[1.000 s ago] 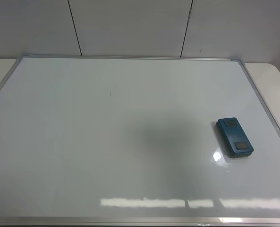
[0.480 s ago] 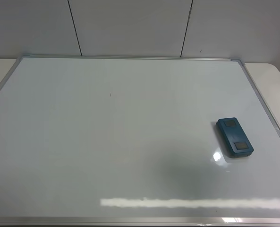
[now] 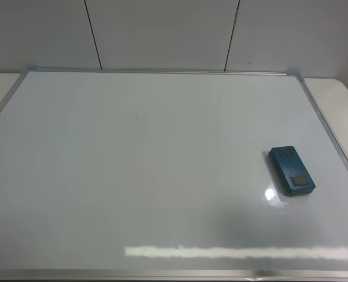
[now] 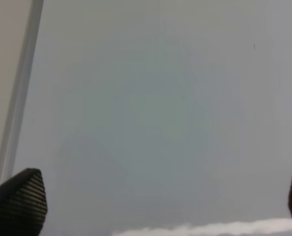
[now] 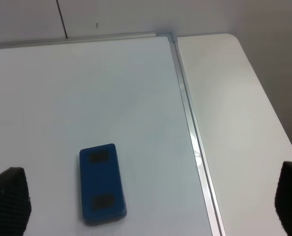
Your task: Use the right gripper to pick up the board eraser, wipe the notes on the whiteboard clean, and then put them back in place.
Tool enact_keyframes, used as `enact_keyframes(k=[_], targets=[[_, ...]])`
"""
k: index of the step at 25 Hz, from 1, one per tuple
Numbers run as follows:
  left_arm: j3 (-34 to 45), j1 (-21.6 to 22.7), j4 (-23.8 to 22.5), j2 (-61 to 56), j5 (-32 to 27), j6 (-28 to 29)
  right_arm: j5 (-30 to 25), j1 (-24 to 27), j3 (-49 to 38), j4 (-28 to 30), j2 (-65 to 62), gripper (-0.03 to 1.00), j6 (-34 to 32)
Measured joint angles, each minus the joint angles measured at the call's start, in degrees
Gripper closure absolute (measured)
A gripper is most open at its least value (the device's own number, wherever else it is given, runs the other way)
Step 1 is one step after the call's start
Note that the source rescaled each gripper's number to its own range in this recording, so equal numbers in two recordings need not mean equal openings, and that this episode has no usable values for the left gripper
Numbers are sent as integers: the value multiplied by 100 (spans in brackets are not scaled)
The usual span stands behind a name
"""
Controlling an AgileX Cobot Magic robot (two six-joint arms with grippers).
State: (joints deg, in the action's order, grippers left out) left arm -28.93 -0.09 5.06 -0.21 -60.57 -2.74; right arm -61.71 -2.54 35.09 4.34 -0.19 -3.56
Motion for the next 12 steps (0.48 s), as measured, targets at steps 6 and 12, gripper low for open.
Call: enact_keyframes(k=[6, 12], targets=[[0, 0, 0, 0, 0, 0, 15, 0, -646, -78, 0, -3, -67], [0, 0, 0, 0, 0, 0, 29, 0, -659, -104, 0, -3, -67]])
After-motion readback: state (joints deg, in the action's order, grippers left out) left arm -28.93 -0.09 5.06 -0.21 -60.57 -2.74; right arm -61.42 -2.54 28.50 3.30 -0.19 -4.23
